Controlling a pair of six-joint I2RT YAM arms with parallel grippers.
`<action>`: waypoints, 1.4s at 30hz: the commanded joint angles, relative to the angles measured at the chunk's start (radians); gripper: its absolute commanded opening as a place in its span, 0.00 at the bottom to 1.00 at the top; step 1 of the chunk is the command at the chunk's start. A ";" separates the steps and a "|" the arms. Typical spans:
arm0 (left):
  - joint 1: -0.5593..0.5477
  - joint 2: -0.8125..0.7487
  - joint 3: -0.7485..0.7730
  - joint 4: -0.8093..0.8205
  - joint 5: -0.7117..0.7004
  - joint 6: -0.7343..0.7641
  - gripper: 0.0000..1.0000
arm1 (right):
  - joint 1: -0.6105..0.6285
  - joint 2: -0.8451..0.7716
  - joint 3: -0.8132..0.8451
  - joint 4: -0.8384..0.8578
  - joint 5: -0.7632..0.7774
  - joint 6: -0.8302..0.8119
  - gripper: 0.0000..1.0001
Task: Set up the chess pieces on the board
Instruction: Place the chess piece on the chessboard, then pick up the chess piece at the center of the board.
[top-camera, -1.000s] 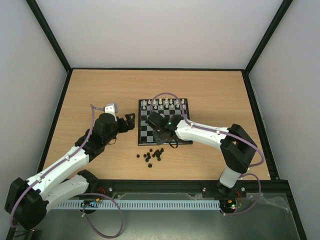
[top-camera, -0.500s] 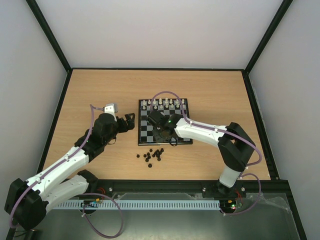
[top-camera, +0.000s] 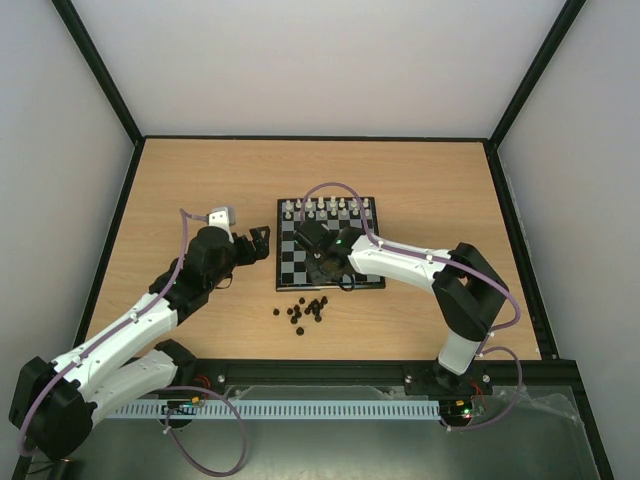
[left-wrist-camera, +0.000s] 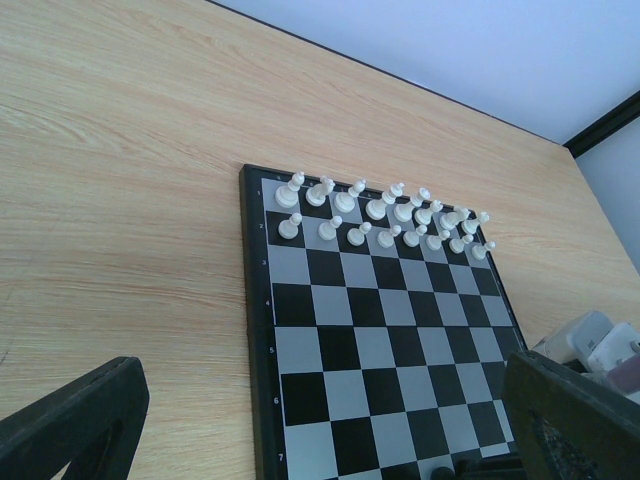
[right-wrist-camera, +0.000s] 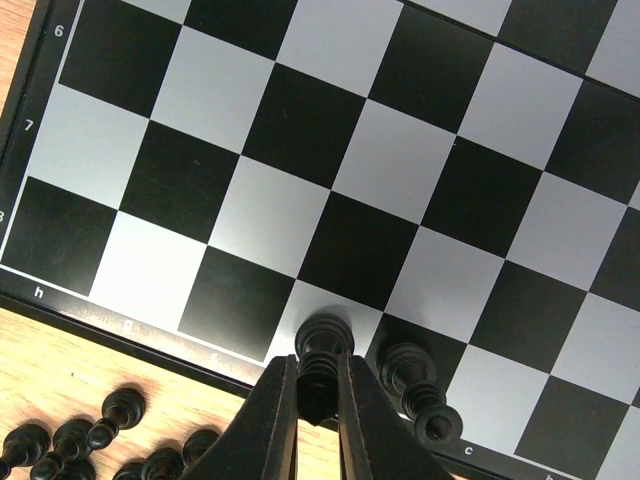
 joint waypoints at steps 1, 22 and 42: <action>0.000 -0.013 -0.010 0.005 0.006 0.007 0.99 | -0.005 0.014 0.010 -0.021 -0.009 -0.008 0.10; 0.000 -0.011 -0.011 0.006 0.002 0.008 0.99 | -0.005 -0.059 0.026 -0.036 0.023 -0.005 0.36; 0.004 -0.196 -0.036 -0.021 0.003 0.014 0.99 | -0.005 -0.693 -0.331 -0.059 0.004 0.231 0.99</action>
